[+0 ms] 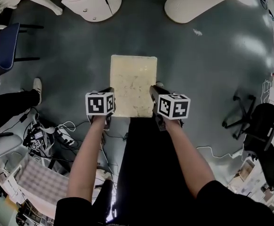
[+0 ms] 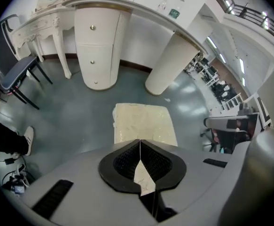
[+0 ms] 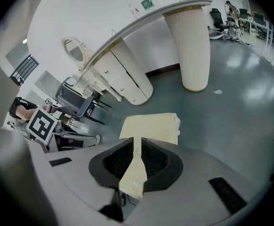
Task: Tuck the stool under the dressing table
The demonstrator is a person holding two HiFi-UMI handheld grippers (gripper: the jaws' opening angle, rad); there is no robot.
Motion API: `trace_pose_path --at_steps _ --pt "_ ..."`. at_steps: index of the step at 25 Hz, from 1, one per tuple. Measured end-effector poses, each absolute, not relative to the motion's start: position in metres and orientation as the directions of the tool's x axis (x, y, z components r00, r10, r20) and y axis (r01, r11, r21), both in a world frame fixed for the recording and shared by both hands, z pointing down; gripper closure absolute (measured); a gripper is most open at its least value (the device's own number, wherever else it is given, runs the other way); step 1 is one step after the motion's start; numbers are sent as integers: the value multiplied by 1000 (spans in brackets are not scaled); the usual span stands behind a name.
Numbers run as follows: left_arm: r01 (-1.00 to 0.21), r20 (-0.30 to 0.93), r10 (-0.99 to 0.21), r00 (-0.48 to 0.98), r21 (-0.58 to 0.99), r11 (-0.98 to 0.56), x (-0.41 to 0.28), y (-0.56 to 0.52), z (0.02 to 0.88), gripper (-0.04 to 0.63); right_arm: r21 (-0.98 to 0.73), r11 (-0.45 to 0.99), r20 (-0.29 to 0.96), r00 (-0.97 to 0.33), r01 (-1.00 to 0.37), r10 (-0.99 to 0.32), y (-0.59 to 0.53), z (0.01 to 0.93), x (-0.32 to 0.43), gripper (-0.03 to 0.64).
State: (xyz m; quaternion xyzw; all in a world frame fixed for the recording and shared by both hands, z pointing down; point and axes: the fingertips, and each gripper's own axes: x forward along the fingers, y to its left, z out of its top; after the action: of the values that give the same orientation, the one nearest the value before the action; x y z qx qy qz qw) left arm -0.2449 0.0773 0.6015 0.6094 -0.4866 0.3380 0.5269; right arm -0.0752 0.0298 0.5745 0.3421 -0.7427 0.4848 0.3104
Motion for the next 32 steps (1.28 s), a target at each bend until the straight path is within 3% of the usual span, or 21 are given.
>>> trace_pose_path --at_steps 1,2,3,7,13,22,29,32 --pt "-946 925 -225 306 322 35 -246 77 610 567 -514 284 795 -574 -810 -196 32 586 -73 587" --pt "-942 925 -206 319 334 40 -245 78 620 488 -523 264 799 -574 -810 -179 36 599 -70 475" --pt "-938 925 -183 332 345 42 -243 80 630 443 -533 239 803 -574 -812 -160 41 612 -65 425" --pt "-924 922 -114 370 378 59 -241 89 672 340 -542 143 824 -557 -828 -99 59 670 -48 377" --pt "-891 897 -44 441 443 97 -224 100 727 207 -536 116 837 -544 -836 -55 57 728 -40 330" --pt "-856 861 -10 509 508 94 -223 107 759 92 -617 69 785 -619 -784 -15 62 758 -45 285" --pt "-744 764 -100 637 644 178 -210 103 756 52 -754 -32 656 -754 -656 -23 65 756 -52 275" --pt "-746 765 -89 638 642 177 -211 105 759 52 -762 -3 648 -762 -648 -5 68 757 -57 275"
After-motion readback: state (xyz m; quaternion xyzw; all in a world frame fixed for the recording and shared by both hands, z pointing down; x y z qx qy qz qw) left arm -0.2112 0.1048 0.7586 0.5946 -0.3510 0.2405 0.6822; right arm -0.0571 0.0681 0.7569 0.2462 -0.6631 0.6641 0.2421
